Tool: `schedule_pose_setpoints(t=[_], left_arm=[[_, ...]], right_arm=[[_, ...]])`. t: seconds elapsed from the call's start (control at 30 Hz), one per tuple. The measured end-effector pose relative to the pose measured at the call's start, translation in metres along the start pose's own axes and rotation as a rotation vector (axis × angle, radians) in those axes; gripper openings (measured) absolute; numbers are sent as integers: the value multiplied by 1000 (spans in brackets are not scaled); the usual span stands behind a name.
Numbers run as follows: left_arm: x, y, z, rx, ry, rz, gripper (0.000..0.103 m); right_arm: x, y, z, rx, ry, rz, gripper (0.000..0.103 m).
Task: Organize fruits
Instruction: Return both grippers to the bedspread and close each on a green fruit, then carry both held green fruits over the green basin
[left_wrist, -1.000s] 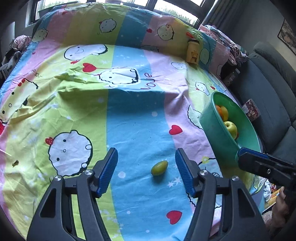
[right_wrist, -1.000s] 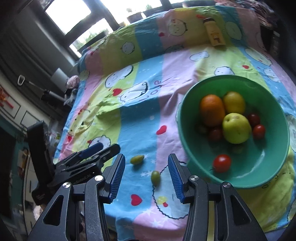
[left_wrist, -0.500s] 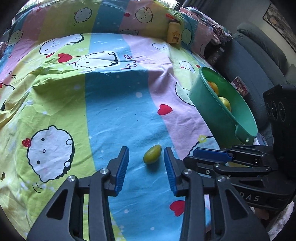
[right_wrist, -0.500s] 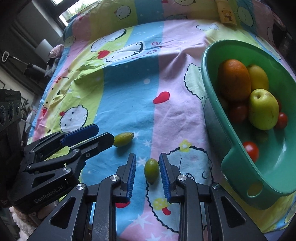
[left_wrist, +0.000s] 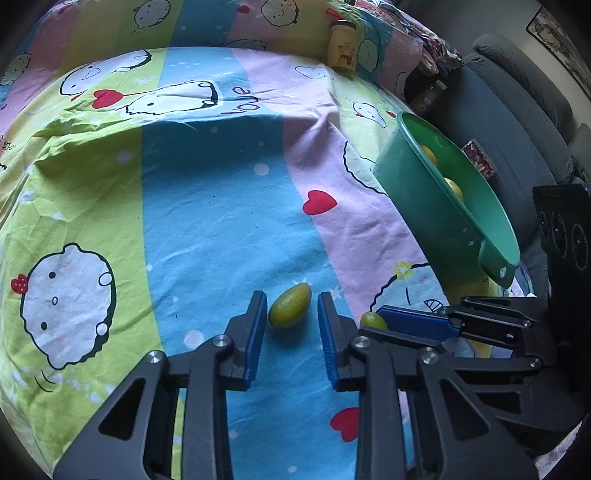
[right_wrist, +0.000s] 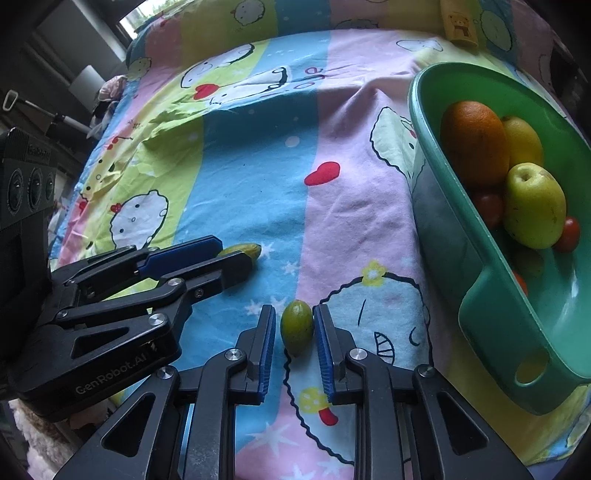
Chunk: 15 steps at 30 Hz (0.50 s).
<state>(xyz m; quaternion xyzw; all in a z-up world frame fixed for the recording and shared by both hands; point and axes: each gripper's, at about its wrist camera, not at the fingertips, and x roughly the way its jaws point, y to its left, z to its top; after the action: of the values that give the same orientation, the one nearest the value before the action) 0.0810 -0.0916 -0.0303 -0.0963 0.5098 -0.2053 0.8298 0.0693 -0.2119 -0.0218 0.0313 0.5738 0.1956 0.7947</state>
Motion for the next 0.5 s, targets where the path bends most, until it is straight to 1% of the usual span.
schedule_pose_setpoints(t=[0.07, 0.37, 0.5], left_arm=[[2, -1, -1, 3, -3, 14, 21], [-2, 0, -5, -22, -17, 47, 21], [-13, -2, -7, -21, -50, 67, 21]], right_arm=[[1, 2, -1, -10, 2, 0, 23], [2, 2, -1, -12, -8, -1, 21], [2, 2, 1, -6, -7, 14, 21]])
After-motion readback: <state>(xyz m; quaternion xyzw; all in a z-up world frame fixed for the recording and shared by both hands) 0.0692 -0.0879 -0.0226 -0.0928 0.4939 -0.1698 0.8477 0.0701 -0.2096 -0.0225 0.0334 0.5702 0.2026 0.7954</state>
